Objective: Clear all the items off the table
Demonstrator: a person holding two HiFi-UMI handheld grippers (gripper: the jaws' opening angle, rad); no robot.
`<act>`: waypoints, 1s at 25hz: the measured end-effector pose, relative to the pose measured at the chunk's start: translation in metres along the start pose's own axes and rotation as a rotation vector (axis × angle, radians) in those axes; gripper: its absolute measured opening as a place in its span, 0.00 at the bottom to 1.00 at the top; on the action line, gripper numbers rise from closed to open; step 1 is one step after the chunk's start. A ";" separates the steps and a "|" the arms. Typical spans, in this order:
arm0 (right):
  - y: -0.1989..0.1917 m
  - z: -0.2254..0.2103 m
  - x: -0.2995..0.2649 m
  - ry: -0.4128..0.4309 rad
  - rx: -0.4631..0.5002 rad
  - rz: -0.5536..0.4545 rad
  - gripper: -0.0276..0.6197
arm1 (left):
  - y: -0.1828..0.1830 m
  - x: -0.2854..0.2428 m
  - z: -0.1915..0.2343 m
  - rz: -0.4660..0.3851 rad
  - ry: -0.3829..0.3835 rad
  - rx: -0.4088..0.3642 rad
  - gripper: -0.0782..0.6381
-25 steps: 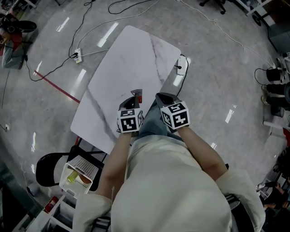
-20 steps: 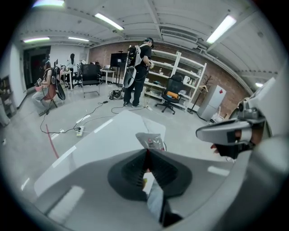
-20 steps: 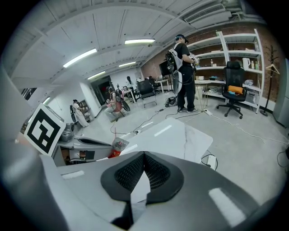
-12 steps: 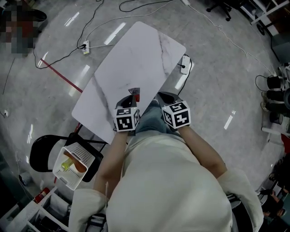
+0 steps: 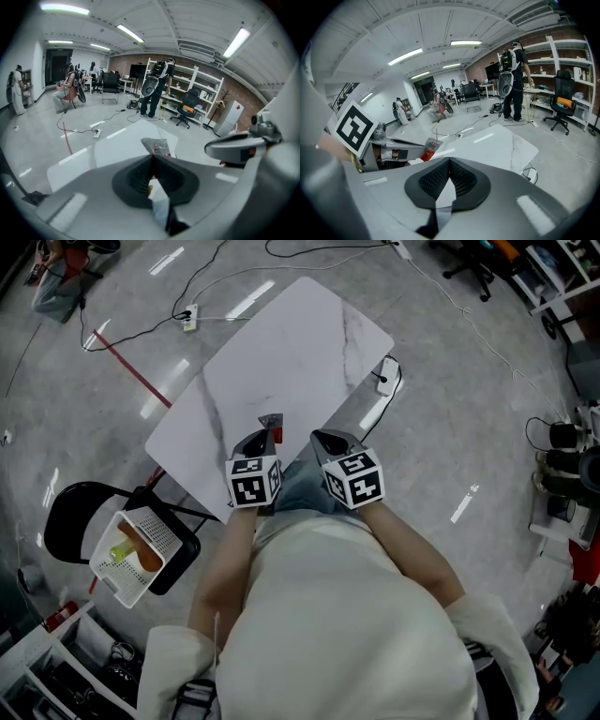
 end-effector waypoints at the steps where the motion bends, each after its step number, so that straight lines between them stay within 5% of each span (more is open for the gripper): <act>1: -0.001 0.004 -0.001 0.011 0.005 0.005 0.04 | -0.001 0.004 0.000 -0.006 0.006 0.010 0.13; 25: 0.006 0.131 -0.046 0.352 0.327 0.109 0.04 | -0.078 0.115 0.079 -0.112 0.308 0.334 0.13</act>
Point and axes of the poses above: the fingertips, and each gripper's own axes: x backward along the fingers, z to its left, y out of its top, the point moved 3 cm from there along x, backward along the fingers, and after that the axes turned 4 degrees about z, right-handed, at the moved point
